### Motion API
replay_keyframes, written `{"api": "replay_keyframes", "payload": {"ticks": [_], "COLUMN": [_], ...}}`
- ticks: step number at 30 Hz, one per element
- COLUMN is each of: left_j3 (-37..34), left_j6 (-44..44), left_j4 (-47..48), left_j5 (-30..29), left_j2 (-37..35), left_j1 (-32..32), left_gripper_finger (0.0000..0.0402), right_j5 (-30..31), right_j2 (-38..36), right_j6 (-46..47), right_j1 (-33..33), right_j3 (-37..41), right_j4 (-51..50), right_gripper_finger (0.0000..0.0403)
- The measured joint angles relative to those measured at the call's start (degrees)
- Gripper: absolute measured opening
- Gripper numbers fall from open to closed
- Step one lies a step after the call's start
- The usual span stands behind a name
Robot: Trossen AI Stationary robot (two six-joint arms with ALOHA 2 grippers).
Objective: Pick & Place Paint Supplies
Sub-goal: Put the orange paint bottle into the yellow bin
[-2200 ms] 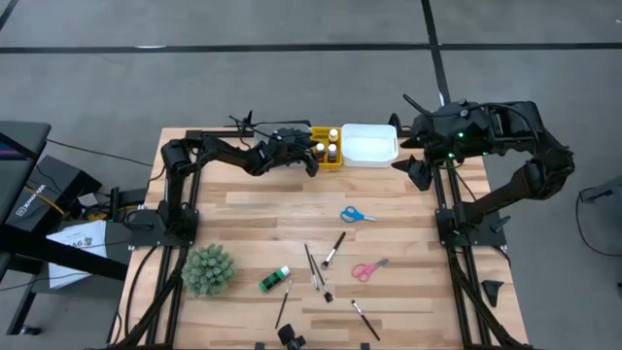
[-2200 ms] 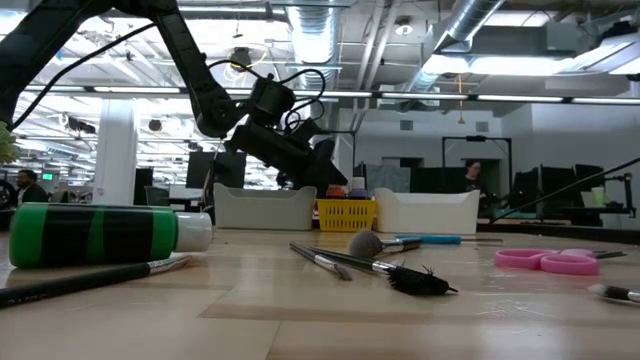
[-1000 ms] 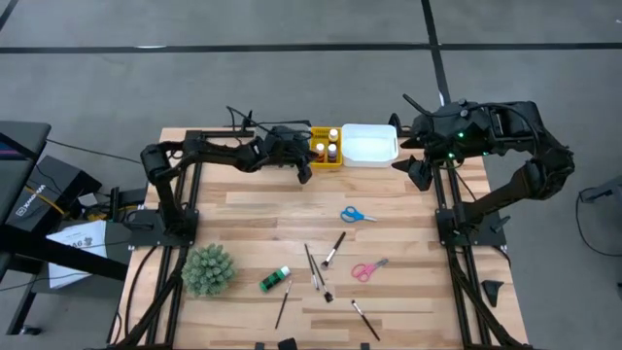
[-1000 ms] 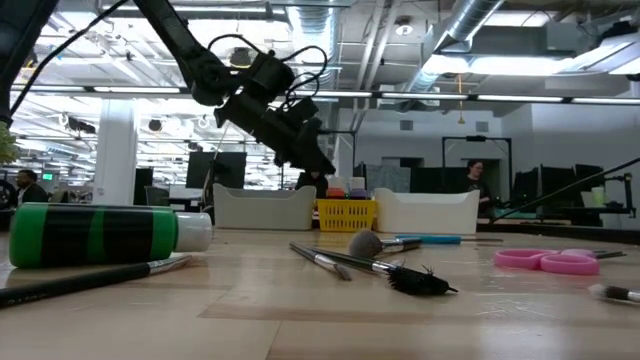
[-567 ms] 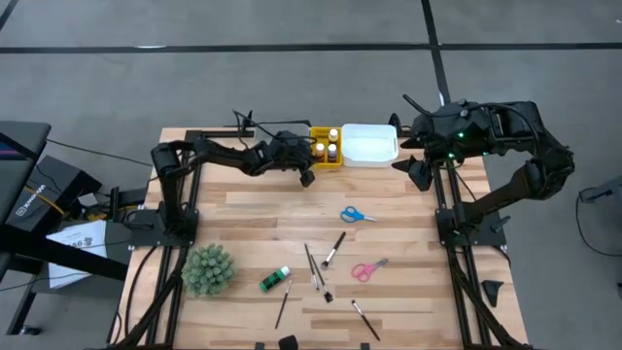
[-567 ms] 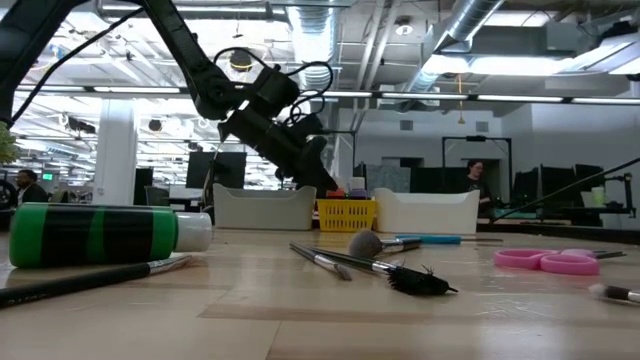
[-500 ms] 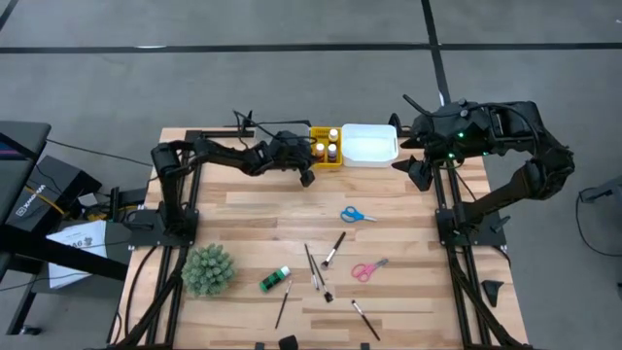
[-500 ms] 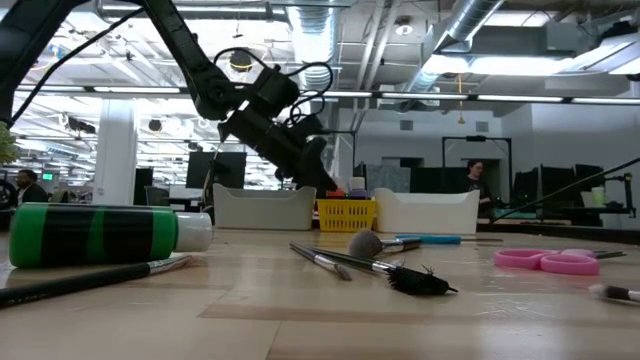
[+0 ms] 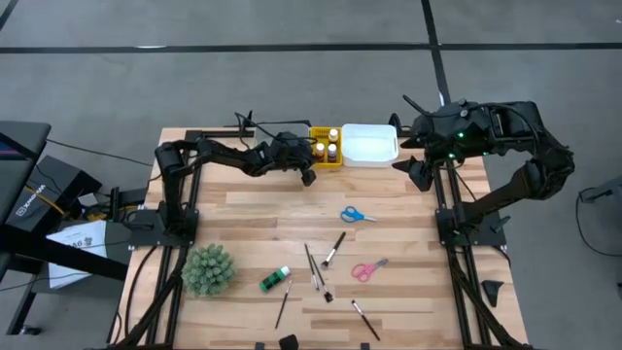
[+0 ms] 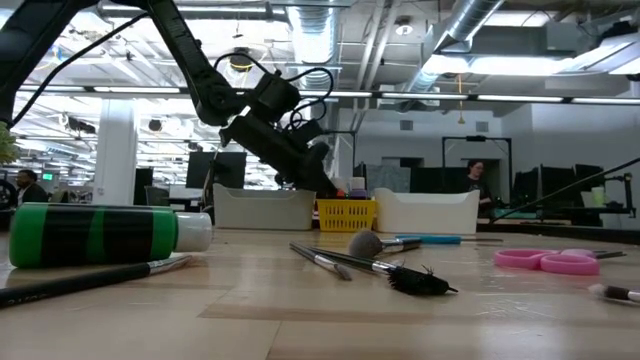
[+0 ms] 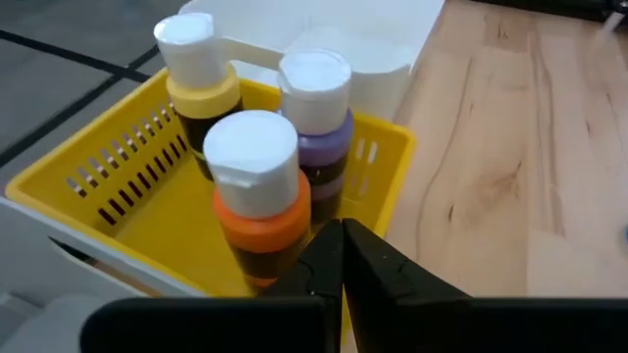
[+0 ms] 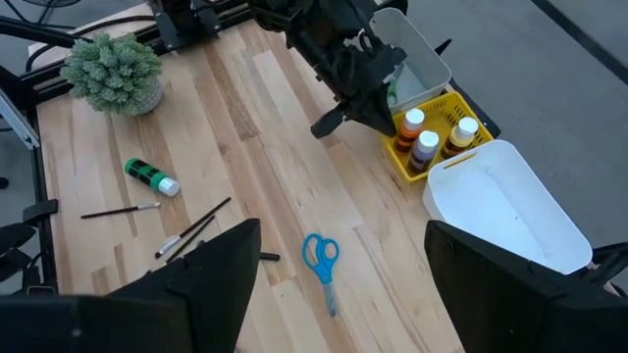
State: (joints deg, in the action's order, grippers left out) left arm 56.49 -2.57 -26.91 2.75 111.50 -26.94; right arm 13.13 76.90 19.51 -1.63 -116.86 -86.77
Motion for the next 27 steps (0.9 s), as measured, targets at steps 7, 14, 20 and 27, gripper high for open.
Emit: {"api": "replay_keyframes", "payload": {"ticks": [7, 14, 20, 27], "left_j3": [0.0, 0.0, 0.0, 0.0], "left_j6": [0.0, 0.0, 0.0, 0.1], "left_j4": [-0.2, -0.2, -0.1, -0.1], "left_j5": [-1.5, -2.3, -3.4, -2.7], "left_j2": [0.0, 0.0, 0.0, 0.0], "left_j1": [0.0, 0.0, 0.0, 0.0], "left_gripper_finger": [0.0, 0.0, 0.0, 0.0], "right_j5": [0.0, -0.2, -0.2, -0.2], "right_j2": [0.0, 0.0, 0.0, 0.0], "right_j6": [0.0, 0.0, 0.0, 0.0], "right_j1": [0.0, 0.0, 0.0, 0.0], "right_j3": [0.0, 0.0, 0.0, 0.0], "right_j4": [0.0, -0.1, -0.2, -0.2], "right_gripper_finger": [0.0283, 0.0283, 0.0283, 0.0283]}}
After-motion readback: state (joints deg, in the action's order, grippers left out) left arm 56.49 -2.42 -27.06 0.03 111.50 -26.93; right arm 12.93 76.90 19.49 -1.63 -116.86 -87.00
